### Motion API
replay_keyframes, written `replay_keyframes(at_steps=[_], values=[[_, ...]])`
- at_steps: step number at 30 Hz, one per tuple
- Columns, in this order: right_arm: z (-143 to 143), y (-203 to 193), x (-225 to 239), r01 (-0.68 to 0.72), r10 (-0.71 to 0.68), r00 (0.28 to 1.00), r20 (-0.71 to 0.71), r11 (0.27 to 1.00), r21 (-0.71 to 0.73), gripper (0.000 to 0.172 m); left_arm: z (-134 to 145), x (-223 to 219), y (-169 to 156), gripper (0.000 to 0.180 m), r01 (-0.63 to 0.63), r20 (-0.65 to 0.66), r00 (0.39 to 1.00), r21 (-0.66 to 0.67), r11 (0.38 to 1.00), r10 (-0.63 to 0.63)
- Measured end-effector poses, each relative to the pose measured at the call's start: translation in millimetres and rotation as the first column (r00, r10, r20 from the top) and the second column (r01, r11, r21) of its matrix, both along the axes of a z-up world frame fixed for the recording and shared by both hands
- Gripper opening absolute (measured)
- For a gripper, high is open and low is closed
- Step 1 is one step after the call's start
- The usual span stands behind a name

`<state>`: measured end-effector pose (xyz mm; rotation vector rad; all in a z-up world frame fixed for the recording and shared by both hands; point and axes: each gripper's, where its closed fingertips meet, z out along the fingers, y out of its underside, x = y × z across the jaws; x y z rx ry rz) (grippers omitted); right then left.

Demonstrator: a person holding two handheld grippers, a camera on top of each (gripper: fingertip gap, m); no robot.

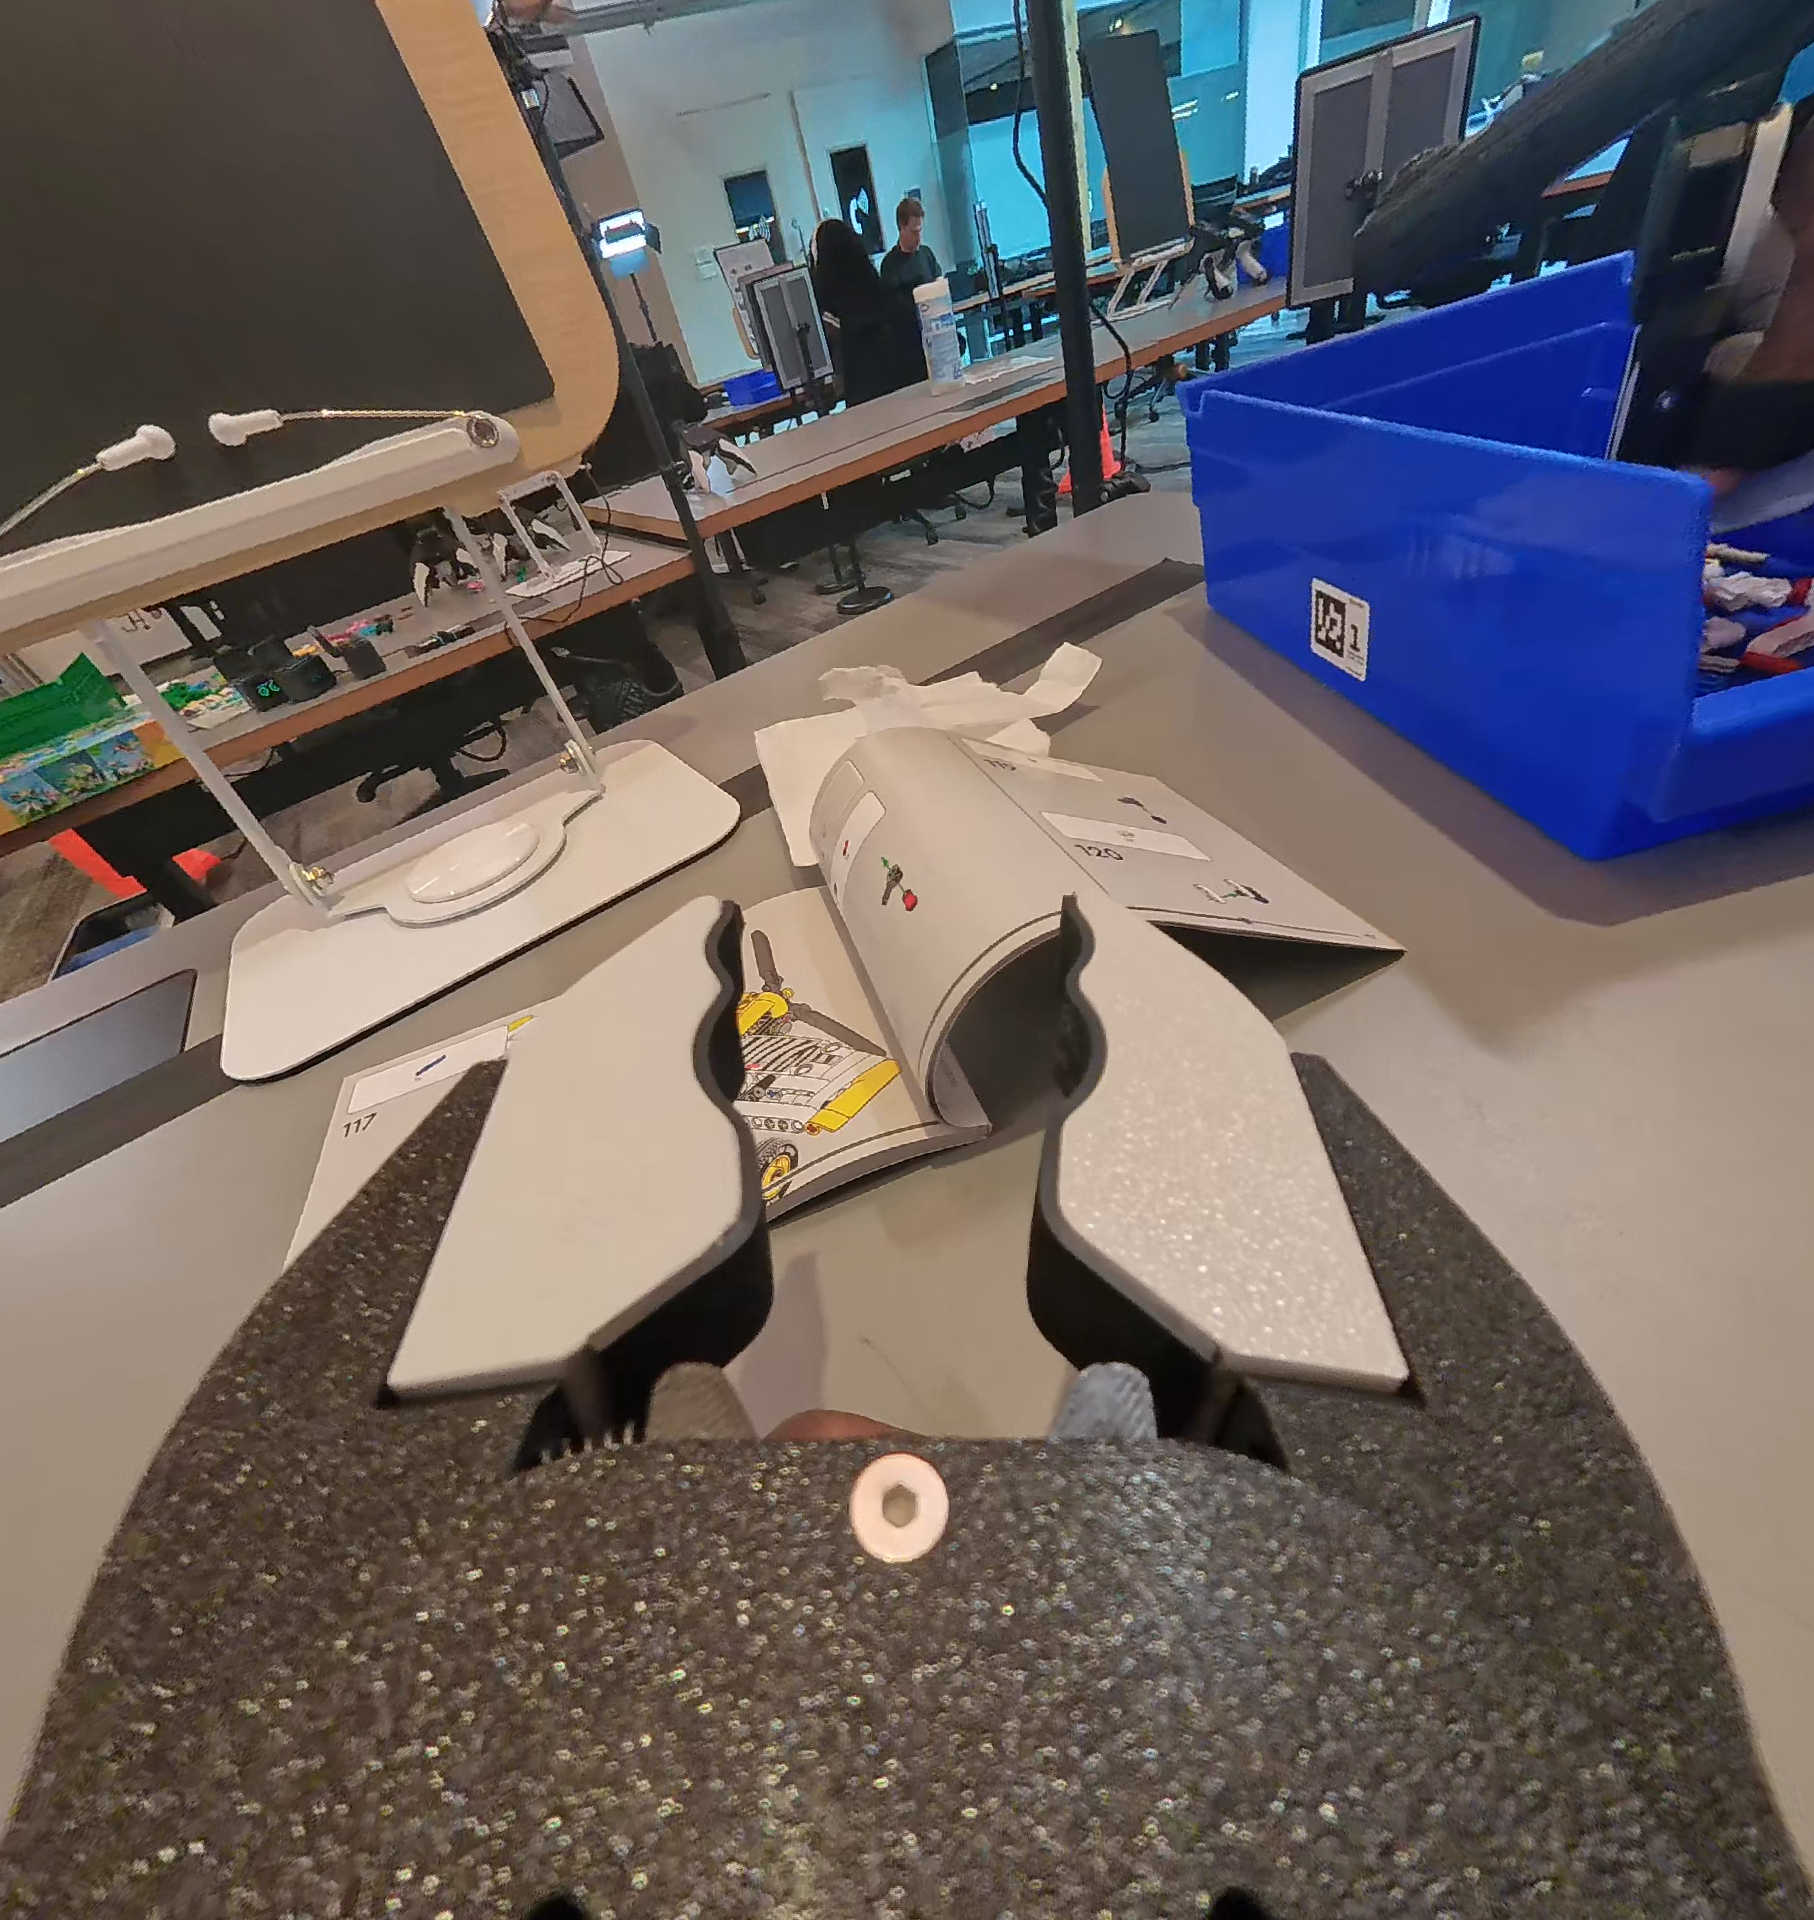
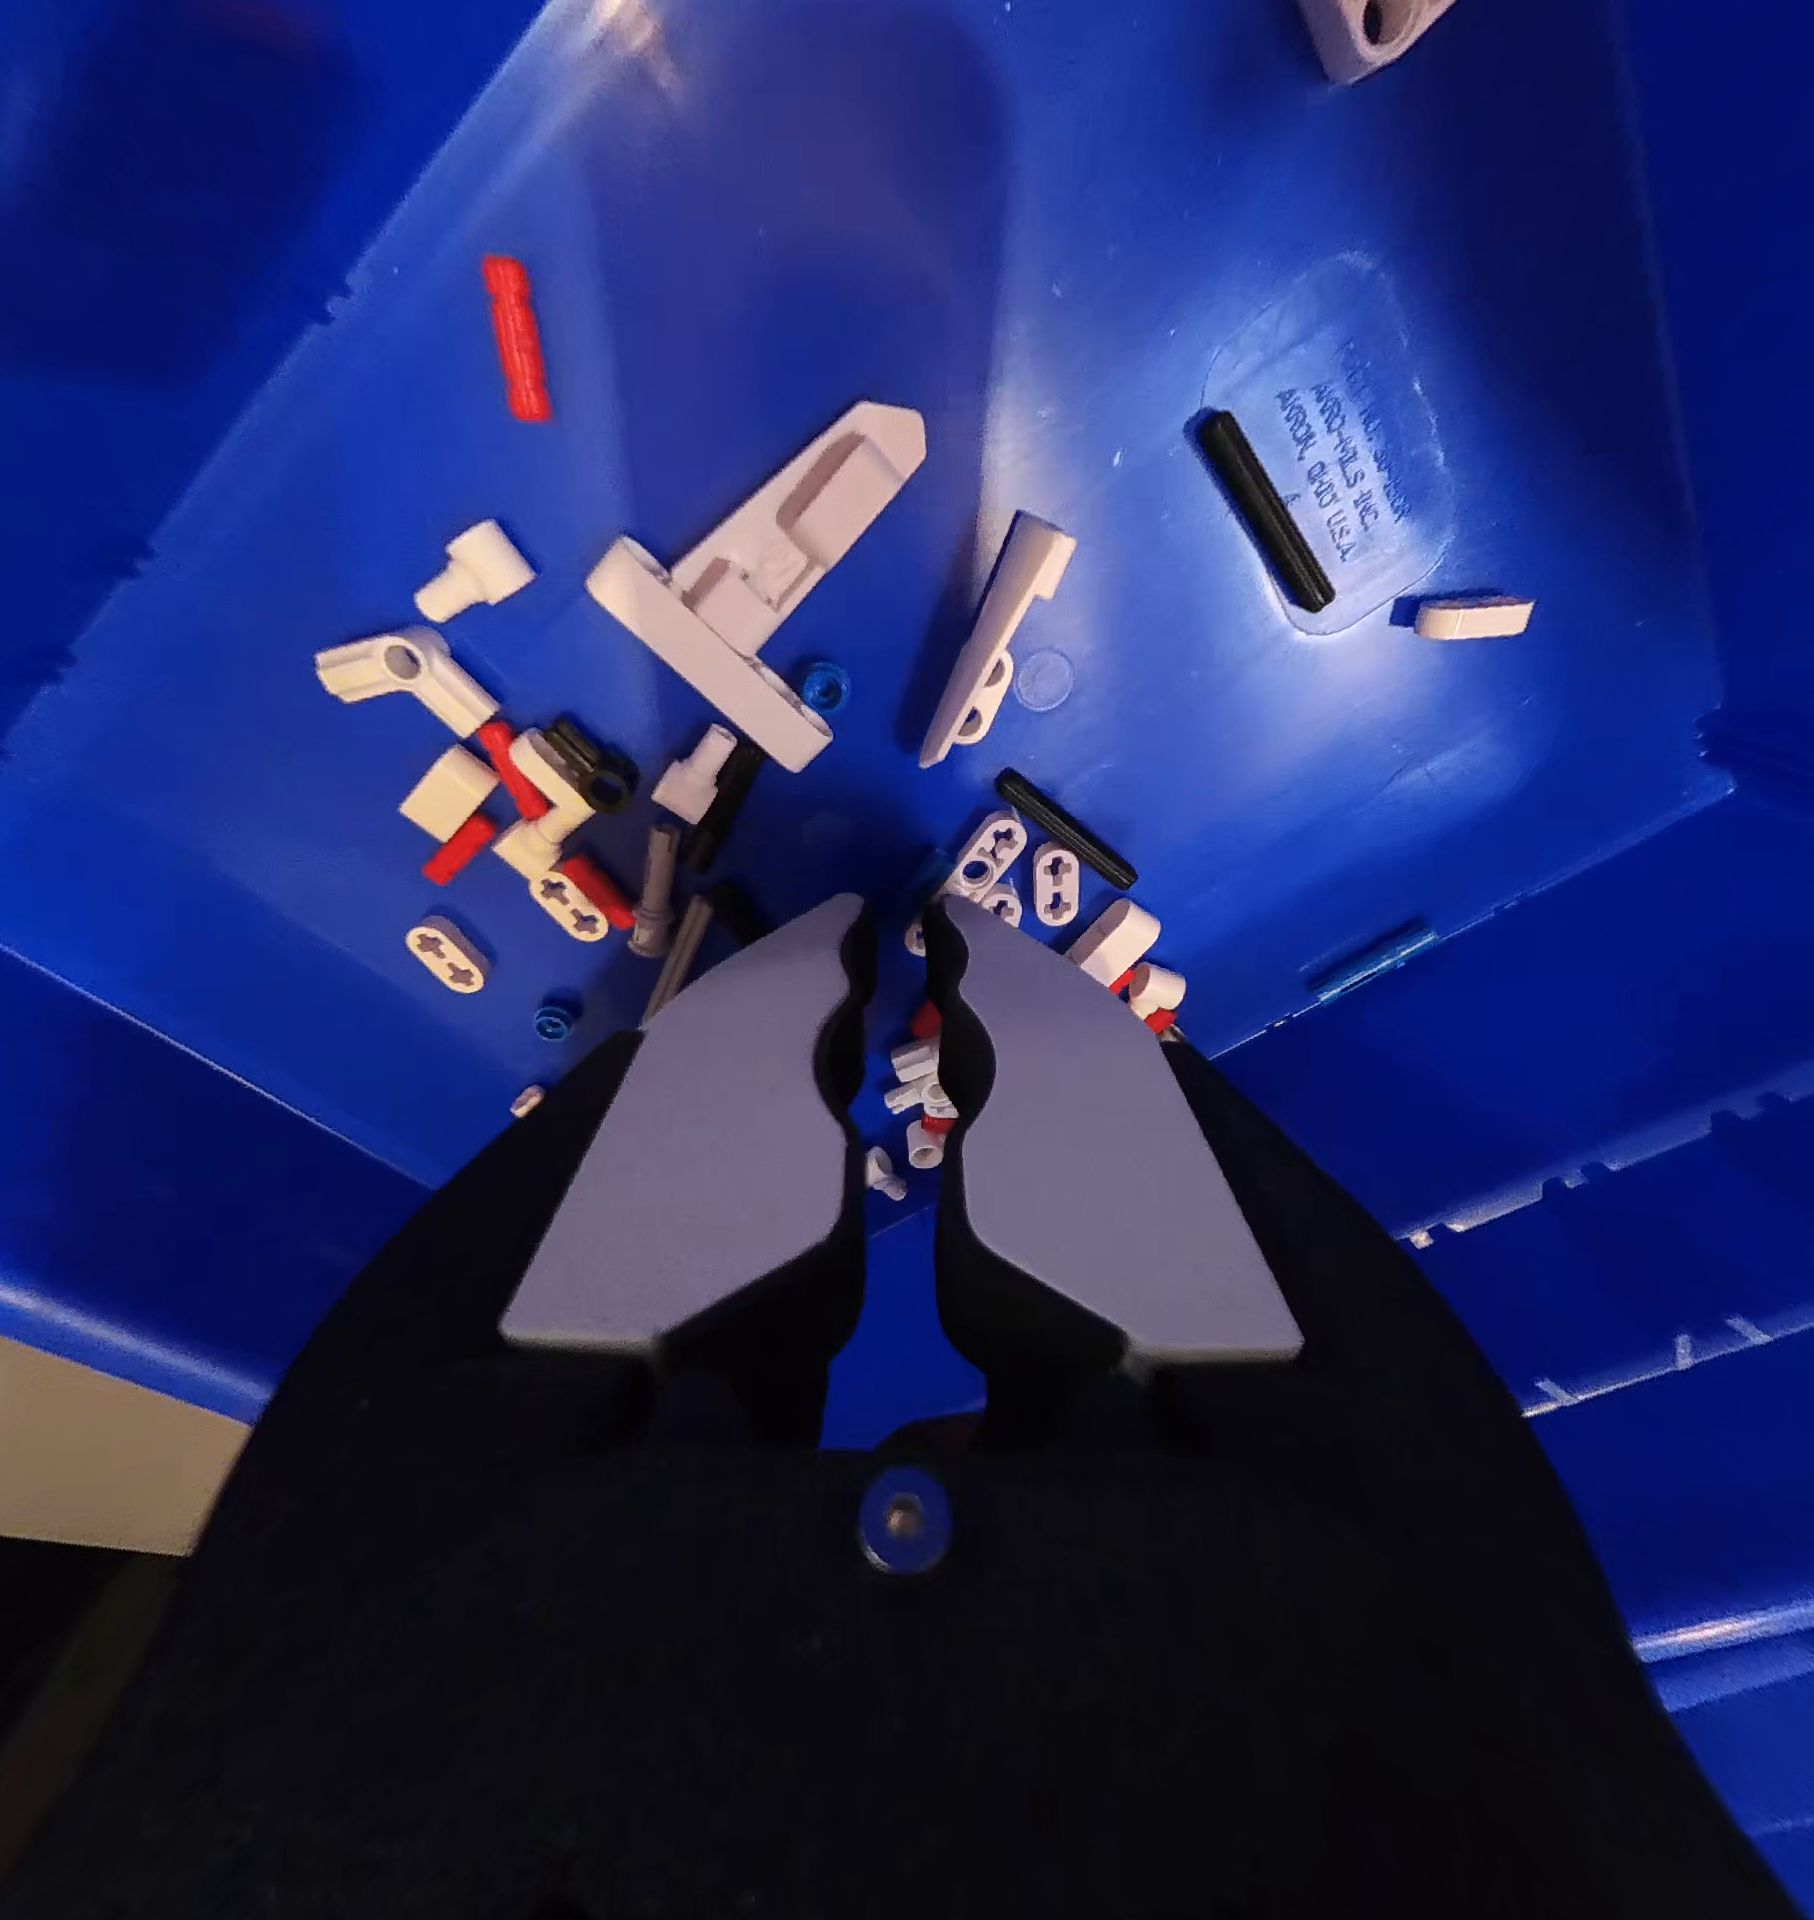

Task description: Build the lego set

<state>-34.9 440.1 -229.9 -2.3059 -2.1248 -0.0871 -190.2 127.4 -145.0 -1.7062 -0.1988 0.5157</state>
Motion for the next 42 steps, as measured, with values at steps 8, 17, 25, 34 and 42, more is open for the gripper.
replay_keyframes(at_steps=[8,17,25,34,42], values=[[5,-3,-2,-0.028,0.028,0.999,-0.041,1.000,0.013,0.000,0,0,0,0.058,-0.001,-0.003,1.000,-0.003,1.000,0.001],[8,-8,3,-0.076,0.076,0.996,-0.049,0.997,0.014,0.000,0,0,1,0.057,0.001,-0.005,1.000,-0.005,1.000,-0.001],[-1,0,6,-0.095,0.092,0.995,0.043,0.993,0.068,0.009,0,0,0,0.057,0.000,0.000,1.000,-0.004,1.000,0.000],[5,8,-6,-0.136,0.137,0.991,-0.005,0.989,0.064,0.008,-2,1,1,0.056,0.004,-0.003,1.000,-0.014,1.000,-0.004],[13,18,-16,-0.543,0.539,0.840,0.070,0.833,0.108,0.022,-2,2,1,0.056,0.007,0.000,1.000,-0.017,1.000,-0.007]])
